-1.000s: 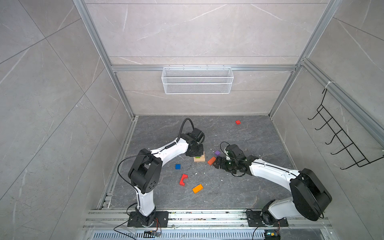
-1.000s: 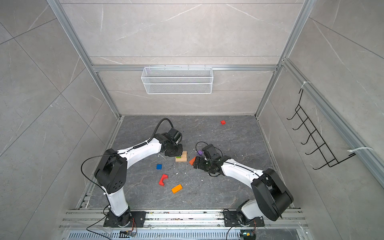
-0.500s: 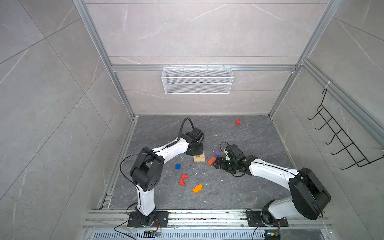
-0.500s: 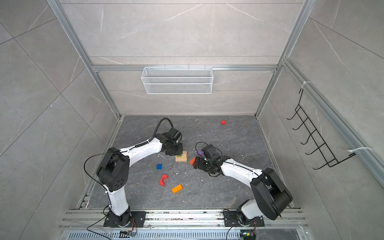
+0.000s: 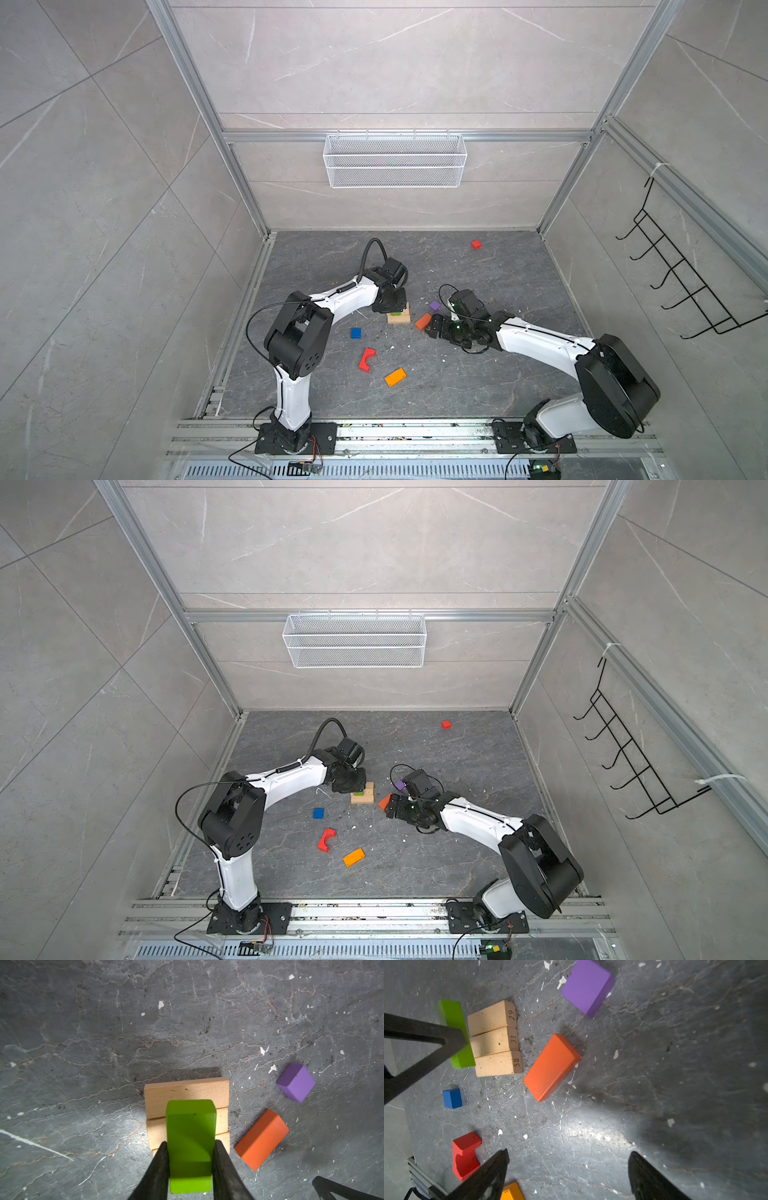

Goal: Build the wood block tower
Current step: 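Lower the green bar onto the top wood bar with the left gripper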

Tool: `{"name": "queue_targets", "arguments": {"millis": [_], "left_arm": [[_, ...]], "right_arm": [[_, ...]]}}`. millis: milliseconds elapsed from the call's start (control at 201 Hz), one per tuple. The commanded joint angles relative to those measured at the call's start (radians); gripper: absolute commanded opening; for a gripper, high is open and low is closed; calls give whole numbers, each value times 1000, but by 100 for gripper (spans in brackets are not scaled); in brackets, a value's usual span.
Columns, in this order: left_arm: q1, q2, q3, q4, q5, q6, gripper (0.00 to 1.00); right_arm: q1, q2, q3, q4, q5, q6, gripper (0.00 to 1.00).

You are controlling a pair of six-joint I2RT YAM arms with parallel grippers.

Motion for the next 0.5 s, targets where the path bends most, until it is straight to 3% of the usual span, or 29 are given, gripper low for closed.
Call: {"name": "queue_targets", "arguments": {"millis": [0,493], "left_arm": [[6,-6,-14,8,-9,-16,0],[6,20,-1,5,-7,-24,2]], "right_arm": [[6,16,2,9,-4,9,89],[7,24,-1,15,-6,12,89]]}}
